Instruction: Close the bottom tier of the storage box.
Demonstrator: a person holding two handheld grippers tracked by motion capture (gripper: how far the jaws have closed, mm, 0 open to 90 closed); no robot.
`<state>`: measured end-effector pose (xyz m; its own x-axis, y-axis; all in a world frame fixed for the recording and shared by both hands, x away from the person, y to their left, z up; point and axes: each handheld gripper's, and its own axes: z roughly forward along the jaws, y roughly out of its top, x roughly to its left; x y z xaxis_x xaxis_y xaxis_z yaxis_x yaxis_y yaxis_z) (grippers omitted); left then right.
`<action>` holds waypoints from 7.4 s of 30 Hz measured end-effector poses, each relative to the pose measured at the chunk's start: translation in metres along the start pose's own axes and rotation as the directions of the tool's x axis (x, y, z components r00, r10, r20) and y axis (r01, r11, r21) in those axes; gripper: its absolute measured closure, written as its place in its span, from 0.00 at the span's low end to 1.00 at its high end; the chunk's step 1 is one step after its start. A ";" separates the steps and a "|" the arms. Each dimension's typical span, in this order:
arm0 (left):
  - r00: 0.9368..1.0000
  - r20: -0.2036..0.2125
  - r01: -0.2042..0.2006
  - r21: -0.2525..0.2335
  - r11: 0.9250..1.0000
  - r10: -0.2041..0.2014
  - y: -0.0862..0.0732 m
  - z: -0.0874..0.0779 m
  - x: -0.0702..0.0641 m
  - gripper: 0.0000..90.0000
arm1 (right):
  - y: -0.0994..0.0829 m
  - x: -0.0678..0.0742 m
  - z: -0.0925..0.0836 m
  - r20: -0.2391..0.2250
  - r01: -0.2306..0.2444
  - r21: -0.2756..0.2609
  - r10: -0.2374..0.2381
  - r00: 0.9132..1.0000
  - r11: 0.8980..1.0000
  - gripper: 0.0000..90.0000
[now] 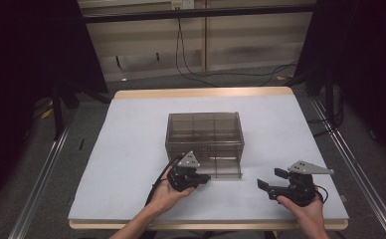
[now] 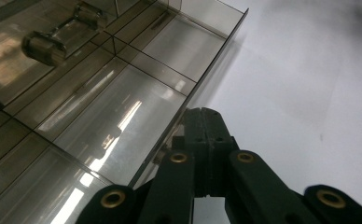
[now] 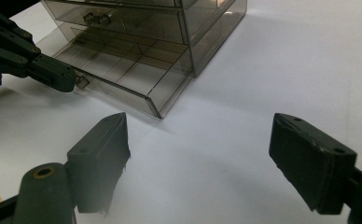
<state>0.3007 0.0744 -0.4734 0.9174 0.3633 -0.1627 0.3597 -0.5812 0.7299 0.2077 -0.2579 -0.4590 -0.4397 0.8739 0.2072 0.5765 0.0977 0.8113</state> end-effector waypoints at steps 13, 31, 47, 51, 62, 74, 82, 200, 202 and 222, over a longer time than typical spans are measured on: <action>1.000 -0.017 0.015 -0.018 1.000 -0.015 0.001 0.001 0.003 1.00 | 0.000 0.000 0.001 -0.004 0.001 0.001 -0.001 1.000 1.000 0.22; 0.999 -0.021 0.028 -0.034 0.999 -0.029 0.001 0.003 0.006 1.00 | 0.001 0.000 0.002 -0.002 -0.001 0.004 0.001 1.000 1.000 0.22; 0.999 -0.038 0.034 -0.023 0.999 -0.035 0.002 0.002 0.008 1.00 | 0.001 0.000 0.003 -0.003 -0.001 0.005 0.001 1.000 1.000 0.22; 0.999 -0.034 0.037 -0.027 0.999 -0.038 0.002 0.002 0.010 1.00 | 0.001 0.000 0.003 -0.002 -0.001 0.007 0.001 1.000 1.000 0.22; 0.998 -0.038 0.039 -0.027 0.999 -0.040 0.002 0.002 0.013 1.00 | 0.001 0.000 0.002 -0.003 -0.003 0.005 0.003 1.000 1.000 0.22; 0.998 -0.046 0.050 -0.036 0.998 -0.052 0.001 0.005 0.015 1.00 | 0.001 0.000 0.002 -0.002 -0.004 0.006 0.004 1.000 1.000 0.22; 0.997 -0.052 0.051 -0.016 0.999 -0.052 0.002 0.006 0.017 1.00 | 0.001 0.000 0.002 -0.006 -0.006 0.008 0.006 1.000 1.000 0.22; 0.966 -0.226 0.091 -0.154 0.984 -0.125 -0.032 -0.091 0.023 0.07 | 0.001 -0.002 0.004 0.003 -0.018 0.021 0.018 1.000 1.000 0.21; 0.962 -0.235 0.101 -0.159 0.982 -0.137 -0.037 -0.097 0.023 0.07 | 0.001 -0.002 0.004 0.014 -0.015 0.024 0.014 1.000 1.000 0.20; 0.926 -0.305 0.159 -0.218 0.963 -0.222 -0.083 -0.143 0.016 0.04 | 0.001 -0.002 0.005 0.043 -0.013 0.034 0.011 0.999 0.999 0.17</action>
<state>0.2615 0.2328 -0.4414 0.7178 0.6875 -0.1102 0.4551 -0.3435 0.8215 0.2122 -0.2575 -0.4614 -0.4032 0.8946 0.1924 0.6050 0.1029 0.7895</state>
